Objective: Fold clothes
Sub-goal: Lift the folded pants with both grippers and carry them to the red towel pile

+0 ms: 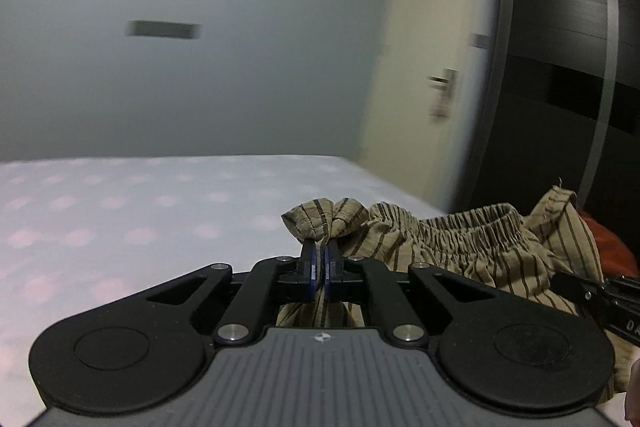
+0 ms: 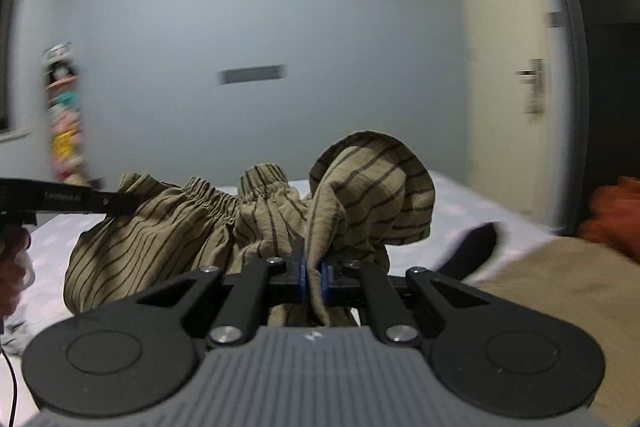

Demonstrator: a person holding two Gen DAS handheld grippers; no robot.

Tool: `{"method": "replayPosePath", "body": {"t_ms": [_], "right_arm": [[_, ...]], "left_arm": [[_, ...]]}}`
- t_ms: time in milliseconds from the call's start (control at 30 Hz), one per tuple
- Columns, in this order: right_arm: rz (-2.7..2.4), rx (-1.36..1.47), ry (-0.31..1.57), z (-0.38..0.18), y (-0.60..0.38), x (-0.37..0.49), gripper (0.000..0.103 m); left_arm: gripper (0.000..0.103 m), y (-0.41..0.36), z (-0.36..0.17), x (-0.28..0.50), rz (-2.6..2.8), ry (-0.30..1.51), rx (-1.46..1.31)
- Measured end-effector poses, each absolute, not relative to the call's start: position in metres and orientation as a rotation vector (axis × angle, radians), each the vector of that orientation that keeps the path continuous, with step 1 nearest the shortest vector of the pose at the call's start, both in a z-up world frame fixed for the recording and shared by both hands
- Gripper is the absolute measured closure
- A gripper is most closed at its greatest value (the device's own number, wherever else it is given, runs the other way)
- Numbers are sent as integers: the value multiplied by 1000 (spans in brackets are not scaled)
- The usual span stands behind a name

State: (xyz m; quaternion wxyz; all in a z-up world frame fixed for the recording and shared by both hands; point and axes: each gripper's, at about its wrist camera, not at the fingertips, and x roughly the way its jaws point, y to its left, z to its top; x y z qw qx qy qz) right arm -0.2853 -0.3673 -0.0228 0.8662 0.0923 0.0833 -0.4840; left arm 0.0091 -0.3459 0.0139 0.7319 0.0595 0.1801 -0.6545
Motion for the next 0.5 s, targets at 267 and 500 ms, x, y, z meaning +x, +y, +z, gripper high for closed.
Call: {"method": "replayPosePath", "body": {"t_ms": [267, 500], "right_arm": [[-1297, 219, 86, -2, -366, -403, 95], [-1496, 248, 68, -15, -374, -453, 95]], "left_arm": [[101, -454, 46, -120, -1731, 256, 273], [101, -520, 45, -226, -1906, 125, 436]]}}
